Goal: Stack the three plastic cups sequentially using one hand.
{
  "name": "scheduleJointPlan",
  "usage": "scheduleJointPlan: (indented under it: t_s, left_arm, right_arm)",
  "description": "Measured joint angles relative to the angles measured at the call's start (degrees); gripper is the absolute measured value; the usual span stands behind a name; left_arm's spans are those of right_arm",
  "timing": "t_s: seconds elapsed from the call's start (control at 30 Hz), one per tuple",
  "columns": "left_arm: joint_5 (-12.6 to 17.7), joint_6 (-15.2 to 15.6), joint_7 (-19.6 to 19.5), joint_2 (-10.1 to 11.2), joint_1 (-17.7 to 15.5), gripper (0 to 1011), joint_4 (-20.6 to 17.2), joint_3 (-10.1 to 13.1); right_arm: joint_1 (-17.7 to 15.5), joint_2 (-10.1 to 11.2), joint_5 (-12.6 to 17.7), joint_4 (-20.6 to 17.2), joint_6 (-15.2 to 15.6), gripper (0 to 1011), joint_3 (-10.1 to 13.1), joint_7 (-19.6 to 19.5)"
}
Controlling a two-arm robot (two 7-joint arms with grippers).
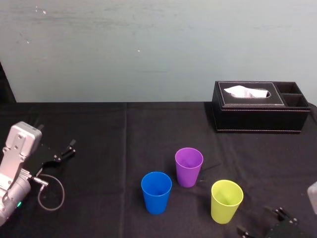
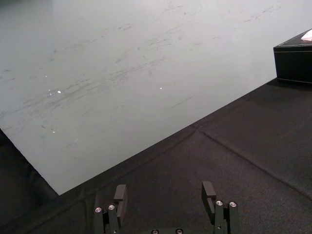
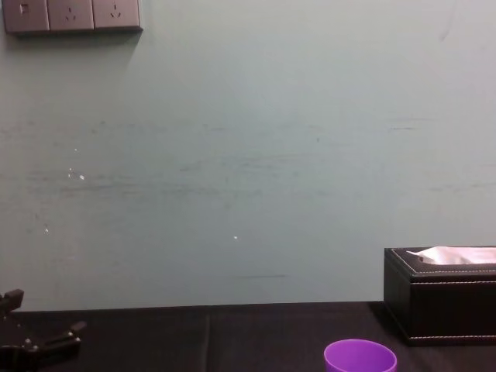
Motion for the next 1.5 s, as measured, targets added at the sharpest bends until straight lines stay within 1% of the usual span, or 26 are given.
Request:
scheduleJointPlan:
  t_s: [0.2,0.27,0.3,0.5,0.53,0.67,0.77,0.9,0.93,1.07,1.5]
  left_arm:
    - [0.0,0.0,0.0,0.0,0.0,1000,0.0,0.0]
    - [0.0,0.0,0.0,0.0,0.0,1000,0.0,0.0]
    - [0.0,0.0,0.0,0.0,0.0,1000,0.0,0.0]
    - [0.0,0.0,0.0,0.0,0.0,1000,0.0,0.0]
    - [0.0,0.0,0.0,0.0,0.0,1000,0.0,0.0]
    - [0.0,0.0,0.0,0.0,0.0,1000,0.0,0.0]
    - [0.0,0.0,0.0,0.0,0.0,1000,0.0,0.0]
    - [0.0,0.0,0.0,0.0,0.0,1000,0.0,0.0]
    - [0.0,0.0,0.0,0.0,0.0,1000,0.0,0.0]
    - [0.0,0.0,0.0,0.0,0.0,1000,0.0,0.0]
    - [0.0,0.0,0.0,0.0,0.0,1000,0.0,0.0]
  right_arm:
    - [2.7,-1.7,-1.6,1.4,0.6,1003,-1.9,0.5]
    - [4.3,-2.7,-2.3,2.1,1.2,1003,-2.7,0.7]
    - [4.3,-2.7,-2.3,2.1,1.2,1003,-2.7,0.7]
    - [7.1,-4.9,-3.6,3.8,2.1,1003,-4.1,1.4]
    - [7.1,-4.9,-3.6,3.8,2.1,1003,-4.1,1.4]
    - [8.7,-6.5,-4.5,4.9,2.6,1003,-4.9,1.7]
    - [9.5,-7.6,-4.7,5.5,2.9,1003,-5.1,1.7]
    - [9.8,-8.2,-4.9,5.8,3.0,1003,-5.2,1.7]
    - [10.1,-8.8,-5.1,6.0,3.1,1003,-5.3,1.7]
    - [10.5,-9.9,-5.4,6.4,3.2,1003,-5.3,1.5]
    - [11.4,-11.7,-6.2,7.9,3.2,1003,-5.8,1.4]
